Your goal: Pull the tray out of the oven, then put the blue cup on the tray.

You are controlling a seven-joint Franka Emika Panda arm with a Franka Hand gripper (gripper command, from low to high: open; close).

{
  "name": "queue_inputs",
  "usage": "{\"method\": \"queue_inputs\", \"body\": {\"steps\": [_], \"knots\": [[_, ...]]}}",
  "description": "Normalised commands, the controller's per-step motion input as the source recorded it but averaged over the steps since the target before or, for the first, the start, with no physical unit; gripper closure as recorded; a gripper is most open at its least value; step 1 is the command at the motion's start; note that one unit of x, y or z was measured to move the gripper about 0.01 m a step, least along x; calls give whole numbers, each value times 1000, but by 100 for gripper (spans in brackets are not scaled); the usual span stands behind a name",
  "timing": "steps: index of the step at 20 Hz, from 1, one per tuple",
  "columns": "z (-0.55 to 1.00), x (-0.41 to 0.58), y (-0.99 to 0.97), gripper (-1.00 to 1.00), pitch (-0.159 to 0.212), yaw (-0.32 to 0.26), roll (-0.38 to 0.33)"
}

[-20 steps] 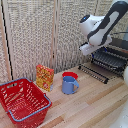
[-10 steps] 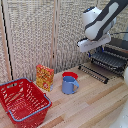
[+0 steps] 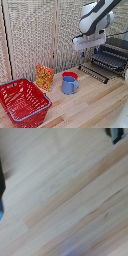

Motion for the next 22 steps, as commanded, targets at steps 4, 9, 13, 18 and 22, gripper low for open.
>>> {"method": "queue_inputs", "body": {"steps": [4,9,13,18,22], "knots": [[-31,0,597,-100,0,0,105],[-250,0,371,-100,1,0,2],[-241,0,276,-100,0,0,10],[-209,-30,344,-100,0,15,46],[-169,-112,323,-100,22,29,52]]}}
